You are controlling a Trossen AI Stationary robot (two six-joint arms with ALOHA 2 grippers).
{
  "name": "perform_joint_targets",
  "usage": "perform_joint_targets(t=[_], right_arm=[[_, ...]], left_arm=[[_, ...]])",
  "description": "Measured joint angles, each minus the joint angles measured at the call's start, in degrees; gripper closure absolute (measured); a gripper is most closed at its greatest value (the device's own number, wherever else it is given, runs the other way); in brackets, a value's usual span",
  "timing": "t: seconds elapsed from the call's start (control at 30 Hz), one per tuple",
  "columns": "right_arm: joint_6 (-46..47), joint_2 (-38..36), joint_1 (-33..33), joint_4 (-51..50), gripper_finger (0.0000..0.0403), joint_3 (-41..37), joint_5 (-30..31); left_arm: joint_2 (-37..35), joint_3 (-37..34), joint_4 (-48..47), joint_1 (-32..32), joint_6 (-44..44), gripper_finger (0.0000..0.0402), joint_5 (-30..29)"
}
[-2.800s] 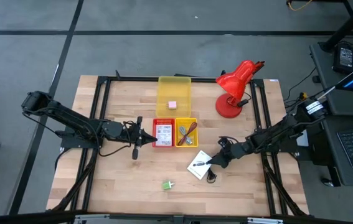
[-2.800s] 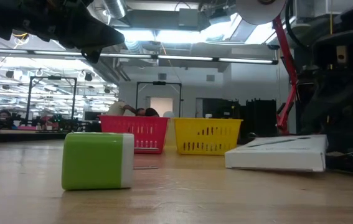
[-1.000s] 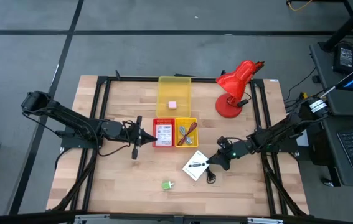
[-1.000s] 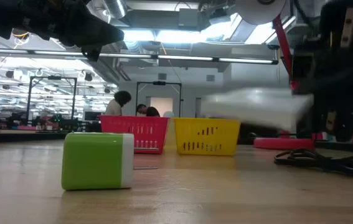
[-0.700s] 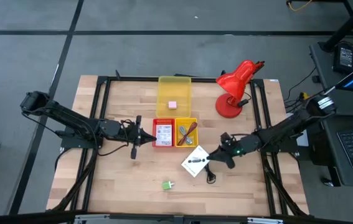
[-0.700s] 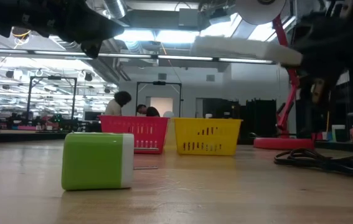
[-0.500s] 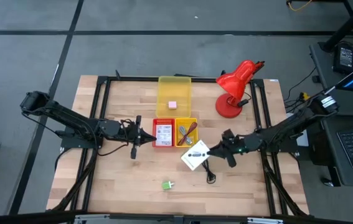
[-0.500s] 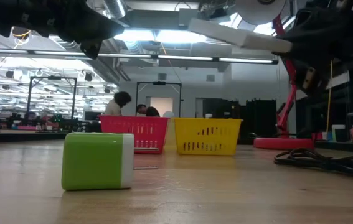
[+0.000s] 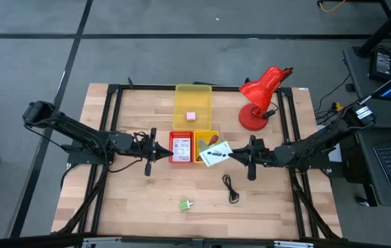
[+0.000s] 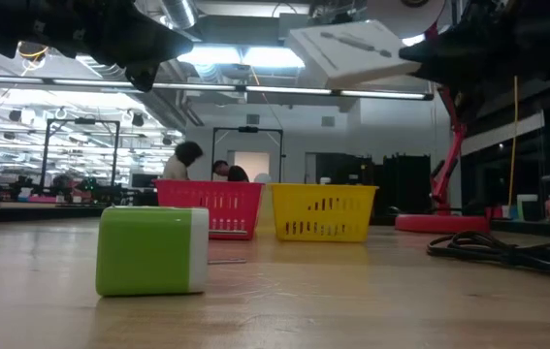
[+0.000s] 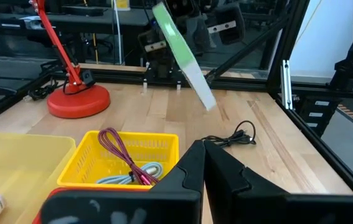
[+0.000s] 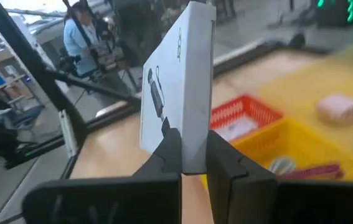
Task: Pick and place items into bin
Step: Put the card reader box into the red bin
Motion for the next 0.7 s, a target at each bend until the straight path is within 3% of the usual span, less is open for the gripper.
perform_joint_targets(t=[0.47, 0.7], right_arm=[[-8.87, -0.02, 0.0, 0.66, 0.0381, 0.0, 13.18], [-13.78, 0.06, 0.0, 0.68, 0.0381, 0.0, 15.76]], left_arm=[[0.02, -0.01, 0.0, -0.02, 2.38, 0.04, 0.0], [0.02, -0.01, 0.0, -0.02, 3.84, 0.0396, -0.02]])
